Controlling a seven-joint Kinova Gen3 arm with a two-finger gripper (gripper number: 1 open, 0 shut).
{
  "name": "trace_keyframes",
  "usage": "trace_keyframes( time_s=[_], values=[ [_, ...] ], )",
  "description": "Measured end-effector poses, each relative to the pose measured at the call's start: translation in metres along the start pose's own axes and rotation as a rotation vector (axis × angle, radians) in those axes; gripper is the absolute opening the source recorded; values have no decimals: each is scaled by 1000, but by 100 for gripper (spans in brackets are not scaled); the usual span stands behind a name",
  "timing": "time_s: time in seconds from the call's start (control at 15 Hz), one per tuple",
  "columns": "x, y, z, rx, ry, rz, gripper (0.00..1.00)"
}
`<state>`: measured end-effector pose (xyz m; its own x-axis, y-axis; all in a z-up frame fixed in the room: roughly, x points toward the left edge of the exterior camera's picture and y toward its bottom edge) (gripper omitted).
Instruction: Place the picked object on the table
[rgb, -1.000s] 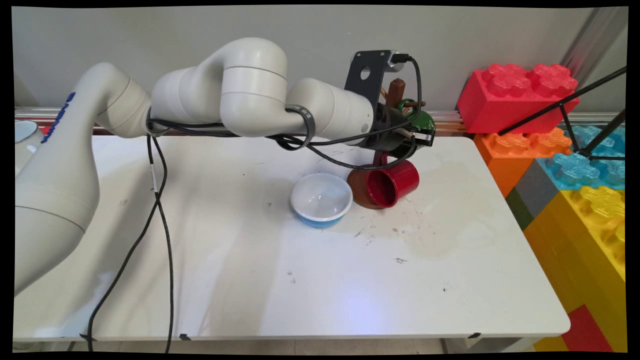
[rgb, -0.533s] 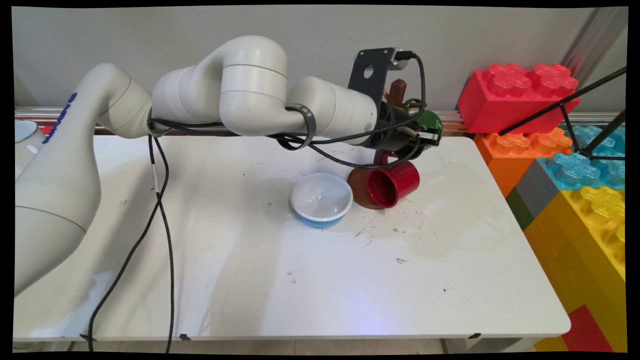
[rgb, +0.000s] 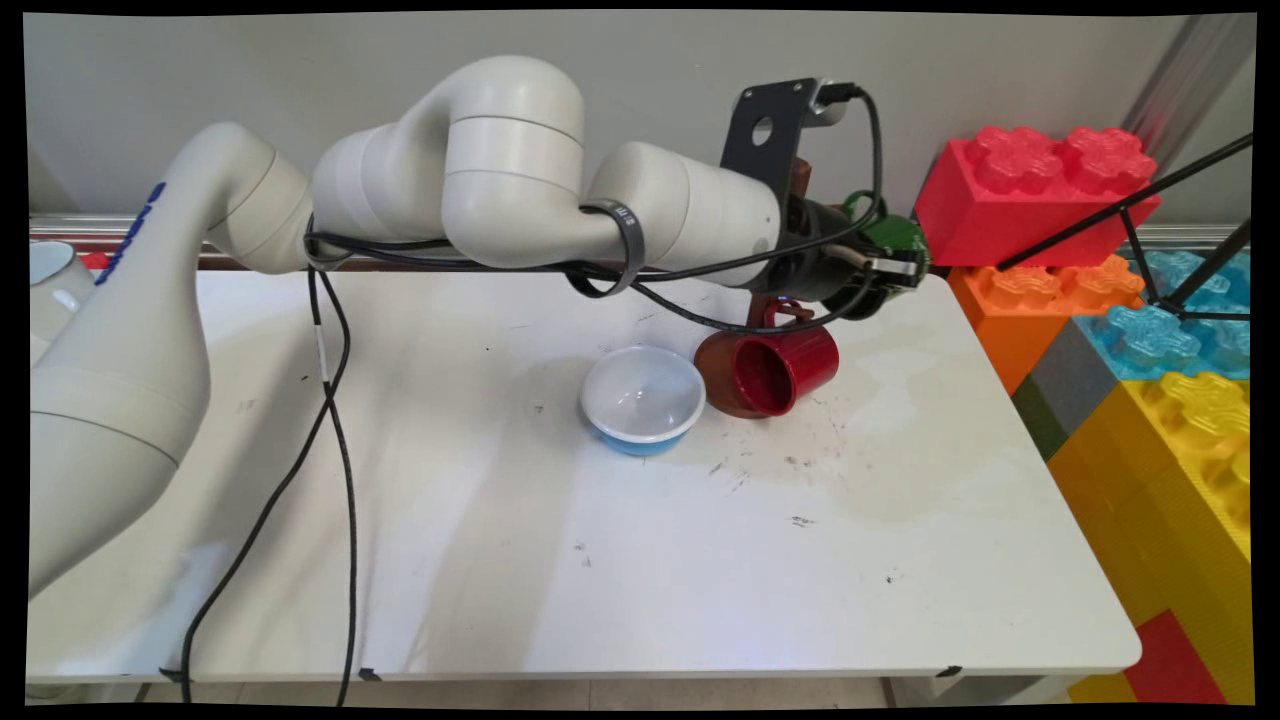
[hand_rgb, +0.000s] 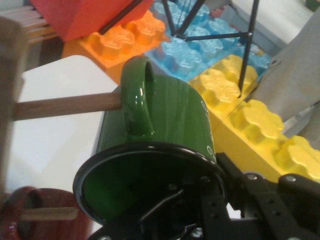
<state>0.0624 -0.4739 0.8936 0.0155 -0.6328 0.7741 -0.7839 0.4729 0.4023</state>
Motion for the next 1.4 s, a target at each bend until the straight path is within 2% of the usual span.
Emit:
trace_keyframes(
  time_s=[0.33, 0.67, 1.4],
  values=[
    [1, 18, -5, -56, -5, -4, 0],
    [-1, 31, -13, -101, -38, 34, 0],
    [7, 42, -38, -167, -178, 239, 0]
  ],
)
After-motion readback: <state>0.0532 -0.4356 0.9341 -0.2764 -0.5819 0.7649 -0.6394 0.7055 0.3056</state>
